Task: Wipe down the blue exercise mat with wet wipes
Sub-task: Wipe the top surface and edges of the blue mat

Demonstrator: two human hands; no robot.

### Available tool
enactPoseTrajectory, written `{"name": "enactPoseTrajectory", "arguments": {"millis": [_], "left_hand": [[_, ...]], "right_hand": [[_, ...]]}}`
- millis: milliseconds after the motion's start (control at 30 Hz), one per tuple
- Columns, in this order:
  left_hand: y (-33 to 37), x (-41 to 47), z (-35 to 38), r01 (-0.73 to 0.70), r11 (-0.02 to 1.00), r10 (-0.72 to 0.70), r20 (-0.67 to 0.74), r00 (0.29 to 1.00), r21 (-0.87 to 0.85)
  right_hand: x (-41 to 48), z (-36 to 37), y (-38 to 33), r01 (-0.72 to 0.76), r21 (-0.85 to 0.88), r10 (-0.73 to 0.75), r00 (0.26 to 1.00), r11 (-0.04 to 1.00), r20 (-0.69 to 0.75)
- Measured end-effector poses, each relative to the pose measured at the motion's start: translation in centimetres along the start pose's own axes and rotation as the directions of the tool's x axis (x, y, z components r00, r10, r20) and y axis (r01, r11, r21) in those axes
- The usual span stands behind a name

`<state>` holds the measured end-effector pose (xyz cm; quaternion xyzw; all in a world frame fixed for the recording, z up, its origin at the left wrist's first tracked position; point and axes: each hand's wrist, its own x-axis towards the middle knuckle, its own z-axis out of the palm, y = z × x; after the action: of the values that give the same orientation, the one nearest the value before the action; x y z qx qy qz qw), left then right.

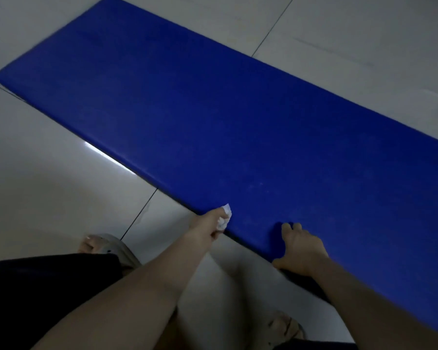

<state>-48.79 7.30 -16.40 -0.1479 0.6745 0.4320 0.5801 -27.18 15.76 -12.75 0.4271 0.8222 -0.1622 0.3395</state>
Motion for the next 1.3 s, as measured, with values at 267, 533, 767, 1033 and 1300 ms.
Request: {"name": "enactPoseTrajectory", "arguments": {"millis": [267, 533, 767, 1033, 1300], "left_hand": [[10.7, -0.2, -4.3, -0.267, 0.963, 0.269, -0.065, 0.961, 0.035], [14.2, 3.0, -11.6, -0.213, 0.938, 0.264, -0.163, 0.951, 0.275], [13.2, 4.9, -13.1, -0.197, 0.436, 0.686, -0.183, 0.704, 0.878], [11.6, 6.4, -12.0, -0.301, 0.358, 0.77, -0.098, 0.63, 0.884], [6.7, 4.5, -9.1, -0.475, 0.266, 0.742, 0.137, 0.657, 0.839]], "right_hand": [[4.5, -4.0, -6.2, 0.197, 0.006, -0.176, 0.889, 0.98, -0.423], [7.8, -5.6, -5.9, -0.012, 0.178, 0.033, 0.993, 0.984, -0.115], [9.4, -6.6, -4.8, 0.037, 0.124, -0.058, 0.983, 0.992, 0.172], [9.4, -6.5, -5.3, 0.028, 0.082, -0.039, 0.991, 0.996, 0.13], [9.4, -6.6, -5.5, 0.033, 0.077, -0.041, 0.993, 0.996, 0.107]]}}
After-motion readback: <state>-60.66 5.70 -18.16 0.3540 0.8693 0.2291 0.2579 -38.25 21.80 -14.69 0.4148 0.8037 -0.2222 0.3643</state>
